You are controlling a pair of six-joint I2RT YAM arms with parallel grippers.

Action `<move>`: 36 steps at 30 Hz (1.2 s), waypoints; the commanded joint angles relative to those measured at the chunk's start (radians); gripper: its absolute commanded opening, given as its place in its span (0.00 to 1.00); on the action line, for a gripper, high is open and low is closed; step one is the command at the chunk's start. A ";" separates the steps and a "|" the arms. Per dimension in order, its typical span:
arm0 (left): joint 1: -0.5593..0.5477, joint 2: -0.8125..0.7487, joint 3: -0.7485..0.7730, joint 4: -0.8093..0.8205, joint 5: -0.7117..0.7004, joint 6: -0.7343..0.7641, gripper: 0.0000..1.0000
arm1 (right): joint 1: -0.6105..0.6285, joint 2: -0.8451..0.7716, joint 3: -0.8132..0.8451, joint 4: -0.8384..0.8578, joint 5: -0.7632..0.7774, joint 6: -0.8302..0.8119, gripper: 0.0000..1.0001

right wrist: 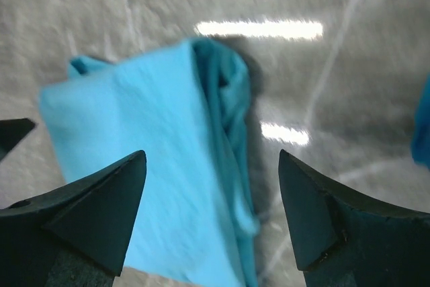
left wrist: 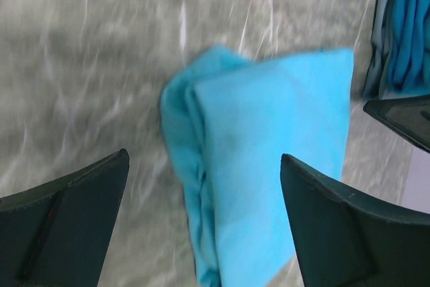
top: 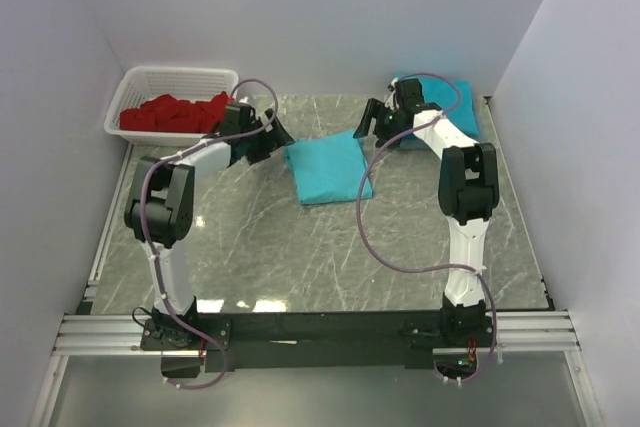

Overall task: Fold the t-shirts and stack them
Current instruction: Fold the tshirt, then neatly place the folded tshirt to the corner

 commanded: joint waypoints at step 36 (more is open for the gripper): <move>-0.003 -1.050 -0.667 -0.147 -0.399 -0.028 0.99 | 0.241 0.067 -0.035 -0.161 0.171 -0.161 0.33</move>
